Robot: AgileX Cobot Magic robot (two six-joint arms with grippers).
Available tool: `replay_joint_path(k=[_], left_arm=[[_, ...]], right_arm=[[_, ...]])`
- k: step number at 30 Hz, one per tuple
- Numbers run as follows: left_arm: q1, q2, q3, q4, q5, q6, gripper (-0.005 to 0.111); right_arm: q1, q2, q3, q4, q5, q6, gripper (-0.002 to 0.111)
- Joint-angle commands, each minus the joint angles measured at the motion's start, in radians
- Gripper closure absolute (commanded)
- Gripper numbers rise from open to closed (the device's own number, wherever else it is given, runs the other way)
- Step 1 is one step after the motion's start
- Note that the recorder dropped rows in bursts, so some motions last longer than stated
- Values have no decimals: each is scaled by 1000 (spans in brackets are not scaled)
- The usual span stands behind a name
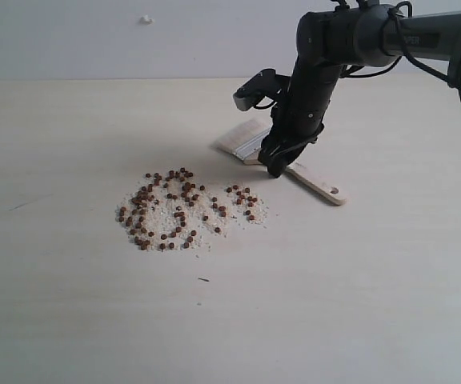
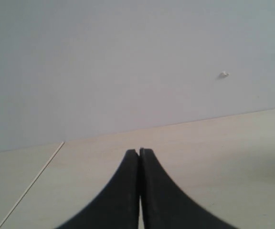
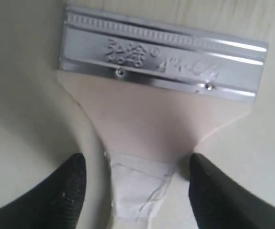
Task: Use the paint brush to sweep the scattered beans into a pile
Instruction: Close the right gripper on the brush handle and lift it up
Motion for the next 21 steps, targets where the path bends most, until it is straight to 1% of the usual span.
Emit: replay_joint_path(k=[1,8,13,14,18,21], left_arm=[[-3,-6,3,2,-7,1,107],[-3,-6,3,2,-7,1,107],[-3,-6,3,2,-7,1,107],[-3,-6,3,2,-7,1,107],[-3,-6,3,2,-7,1,107],[-3,-6,3,2,-7,1,107]], right_arm=[[1,16,3,-23,4,20,56],[1,16,3,-28,23,29,77],[1,16,3,-104,23,26,104],[1,16,3,-121,20,26,108],[1,12,3,-155,10,37,108],[1,-23,3,-190,34,68,108]])
